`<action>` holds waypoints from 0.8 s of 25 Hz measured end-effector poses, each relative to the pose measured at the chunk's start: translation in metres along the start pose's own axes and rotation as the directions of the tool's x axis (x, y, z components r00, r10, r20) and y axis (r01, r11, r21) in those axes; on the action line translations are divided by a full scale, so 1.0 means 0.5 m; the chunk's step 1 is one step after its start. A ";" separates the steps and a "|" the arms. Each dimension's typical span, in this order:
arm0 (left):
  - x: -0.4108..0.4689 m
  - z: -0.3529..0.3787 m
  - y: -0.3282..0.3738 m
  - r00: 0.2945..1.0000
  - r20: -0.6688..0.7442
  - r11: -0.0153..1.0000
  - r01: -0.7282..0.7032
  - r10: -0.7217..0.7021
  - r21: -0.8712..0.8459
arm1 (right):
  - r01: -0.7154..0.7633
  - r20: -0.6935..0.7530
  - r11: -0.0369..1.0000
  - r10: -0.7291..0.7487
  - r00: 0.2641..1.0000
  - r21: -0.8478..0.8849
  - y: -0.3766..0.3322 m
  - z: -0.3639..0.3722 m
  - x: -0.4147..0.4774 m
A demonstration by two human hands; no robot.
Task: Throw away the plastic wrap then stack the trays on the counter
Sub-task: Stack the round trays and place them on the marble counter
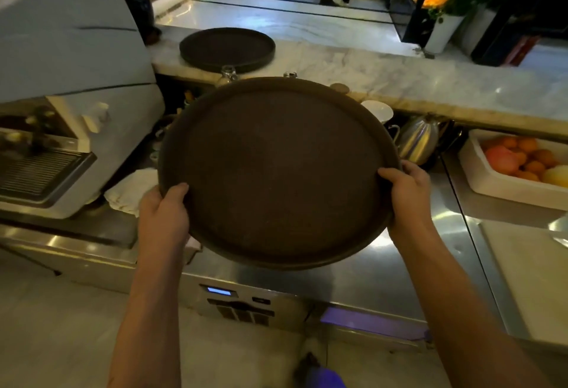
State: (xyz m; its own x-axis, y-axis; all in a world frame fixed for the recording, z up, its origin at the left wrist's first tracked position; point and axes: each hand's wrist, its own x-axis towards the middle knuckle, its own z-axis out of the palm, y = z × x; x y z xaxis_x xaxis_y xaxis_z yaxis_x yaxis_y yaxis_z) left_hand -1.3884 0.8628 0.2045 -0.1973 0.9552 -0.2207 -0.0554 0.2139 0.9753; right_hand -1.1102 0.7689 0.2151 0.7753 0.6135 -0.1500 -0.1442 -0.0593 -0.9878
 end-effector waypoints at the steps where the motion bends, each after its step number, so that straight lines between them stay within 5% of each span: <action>1: 0.015 0.010 0.008 1.000 0.011 1.000 -0.006 0.006 -0.004 | 0.015 0.010 1.000 -0.016 1.000 0.010 -0.012 0.010 0.016; 20: 0.228 0.212 0.145 0.993 -0.083 0.996 -0.084 0.085 0.010 | 0.100 0.129 0.995 -0.101 0.986 0.012 -0.141 0.158 0.355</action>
State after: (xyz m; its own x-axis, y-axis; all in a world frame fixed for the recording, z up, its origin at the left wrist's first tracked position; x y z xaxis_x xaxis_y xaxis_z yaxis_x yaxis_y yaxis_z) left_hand -1.3111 1.0088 0.2513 -0.2816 0.9497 -0.1372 -0.0290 0.1345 0.9905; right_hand -1.0109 0.9444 0.2613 0.6998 0.7130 -0.0427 -0.0732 0.0122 -0.9972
